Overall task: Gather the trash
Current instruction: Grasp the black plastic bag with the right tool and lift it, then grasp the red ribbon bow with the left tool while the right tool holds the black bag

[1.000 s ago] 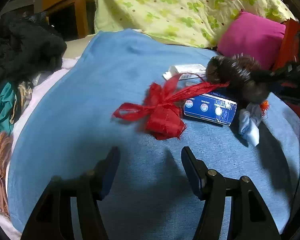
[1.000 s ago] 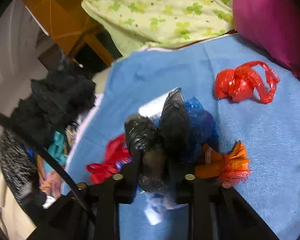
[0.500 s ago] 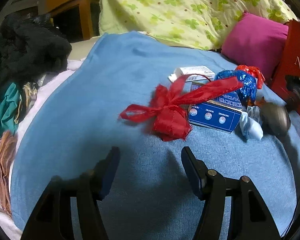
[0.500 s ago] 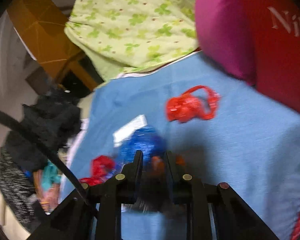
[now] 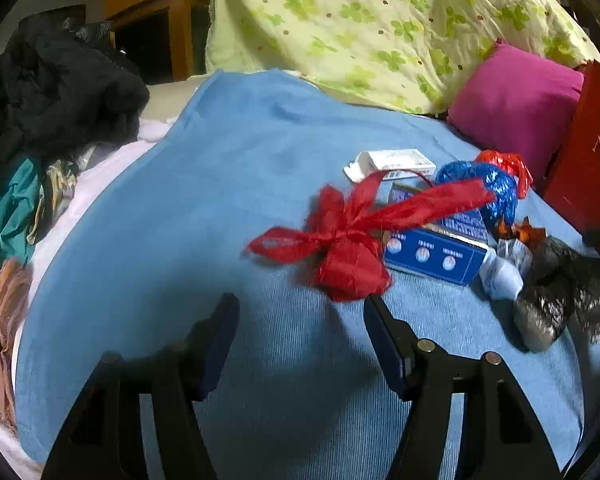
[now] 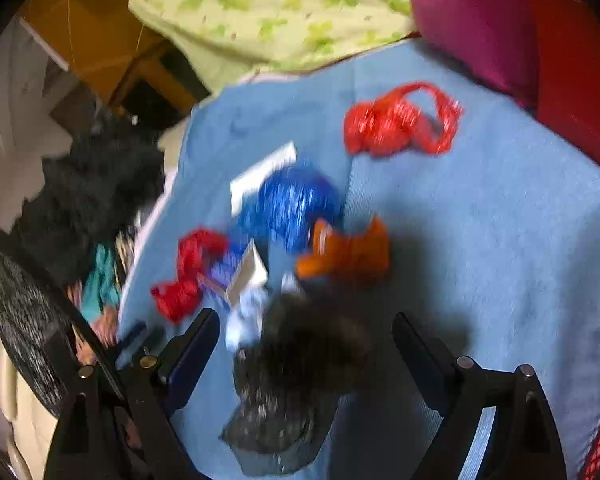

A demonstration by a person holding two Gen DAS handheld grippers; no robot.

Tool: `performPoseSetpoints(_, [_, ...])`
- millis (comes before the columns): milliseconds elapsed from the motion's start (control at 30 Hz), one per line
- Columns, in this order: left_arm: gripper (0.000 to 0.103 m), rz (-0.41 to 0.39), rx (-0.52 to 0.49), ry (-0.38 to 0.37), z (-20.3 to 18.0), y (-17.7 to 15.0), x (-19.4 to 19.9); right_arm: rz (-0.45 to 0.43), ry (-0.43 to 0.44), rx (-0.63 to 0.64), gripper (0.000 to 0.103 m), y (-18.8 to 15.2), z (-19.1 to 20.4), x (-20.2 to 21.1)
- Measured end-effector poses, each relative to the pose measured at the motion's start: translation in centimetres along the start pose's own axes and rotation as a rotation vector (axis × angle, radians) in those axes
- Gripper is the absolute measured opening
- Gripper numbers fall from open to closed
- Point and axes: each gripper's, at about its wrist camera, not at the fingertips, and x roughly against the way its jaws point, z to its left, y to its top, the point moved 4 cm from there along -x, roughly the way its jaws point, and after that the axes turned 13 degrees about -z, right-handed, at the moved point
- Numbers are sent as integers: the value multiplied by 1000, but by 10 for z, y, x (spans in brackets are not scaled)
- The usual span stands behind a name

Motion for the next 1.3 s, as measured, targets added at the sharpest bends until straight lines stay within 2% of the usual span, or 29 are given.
performPoseSetpoints(100, [68, 0, 22, -21, -2, 4, -5, 20, -1, 33, 89, -17, 6, -4])
performPoseSetpoints(167, [68, -5, 27, -35, -4, 7, -8, 48, -26, 44, 80, -30, 8, -13])
performPoseSetpoints(200, [69, -9, 27, -40, -6, 8, -9, 62, -31, 48, 67, -34, 11, -19])
performPoseSetpoints(233, [70, -14, 26, -45, -7, 10, -11, 90, -32, 58, 60, -41, 14, -27])
performPoseSetpoints(300, [73, -23, 23, -61, -11, 14, -15, 67, -59, 103, 56, -47, 20, -31])
performPoseSetpoints(333, [75, -25, 20, -66, -13, 15, -17, 55, -59, 119, 47, -47, 23, -31])
performPoseSetpoints(367, [76, -24, 17, -71, -15, 16, -20, 48, -34, 126, 43, -47, 27, -31])
performPoseSetpoints(500, [76, 8, 5, -73, -19, 14, -35, 24, -35, 150, 40, -47, 32, -29])
performPoseSetpoints(633, [76, 41, 21, -73, -19, 12, -50, -24, 1, 134, 39, -39, 33, -19])
performPoseSetpoints(667, [74, 46, 26, -75, -19, 10, -52, -35, 4, 129, 39, -37, 31, -16])
performPoseSetpoints(733, [54, 71, 43, -93, -19, 8, -59, -55, 19, 107, 39, -32, 28, -11])
performPoseSetpoints(800, [42, 103, 52, -101, -18, 3, -66, -69, 22, 94, 39, -31, 27, -8])
performPoseSetpoints(867, [35, 94, 47, -88, -17, 2, -67, -80, 21, 78, 39, -28, 27, -8])
performPoseSetpoints(900, [24, 93, 51, -93, -17, 3, -66, -83, 22, 74, 39, -27, 26, -6])
performPoseSetpoints(933, [18, 92, 61, -95, -16, 3, -64, -90, 25, 71, 39, -26, 26, -4])
performPoseSetpoints(1033, [13, 76, 82, -86, -11, 5, -55, -117, 38, 68, 39, -21, 26, 3])
performPoseSetpoints(1300, [12, -43, 44, -37, -11, 13, 10, -222, 74, 96, 39, -10, 38, 33])
